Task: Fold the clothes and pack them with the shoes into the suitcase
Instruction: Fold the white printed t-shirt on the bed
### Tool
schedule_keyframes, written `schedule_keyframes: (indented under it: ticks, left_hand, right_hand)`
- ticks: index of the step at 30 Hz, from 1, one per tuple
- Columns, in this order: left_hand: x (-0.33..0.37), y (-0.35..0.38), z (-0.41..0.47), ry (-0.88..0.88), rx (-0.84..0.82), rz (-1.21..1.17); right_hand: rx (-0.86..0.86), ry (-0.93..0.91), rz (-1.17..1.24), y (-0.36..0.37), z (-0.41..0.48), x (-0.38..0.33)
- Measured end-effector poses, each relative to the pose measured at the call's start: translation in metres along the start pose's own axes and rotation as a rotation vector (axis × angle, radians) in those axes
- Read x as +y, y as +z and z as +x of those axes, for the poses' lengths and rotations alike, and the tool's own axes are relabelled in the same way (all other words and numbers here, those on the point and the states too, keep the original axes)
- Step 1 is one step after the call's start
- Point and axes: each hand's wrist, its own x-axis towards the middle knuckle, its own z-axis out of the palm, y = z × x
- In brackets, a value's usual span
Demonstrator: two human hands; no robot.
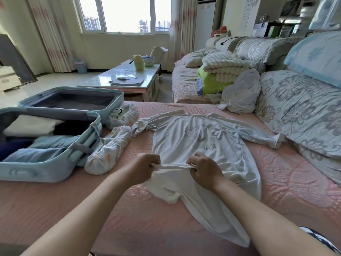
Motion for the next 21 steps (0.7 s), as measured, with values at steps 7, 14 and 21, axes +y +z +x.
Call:
schedule_keyframes:
  ticks: [7,14,21]
  left_hand:
    - [0.000,-0.022,-0.023,-0.393,-0.832,0.756]
    - [0.053,0.005,0.008,-0.078,-0.369,0.360]
    - [0.118,0.090,0.036,0.125,-0.434,0.281]
  right_hand:
    - [-0.381,-0.107,0.134,0.009,-0.015,-0.010]
    - [-0.232,0.111,-0.079,-0.042,-0.033,0.014]
    - [-0.403,0.409,-0.415,-0.040,-0.078,0.042]
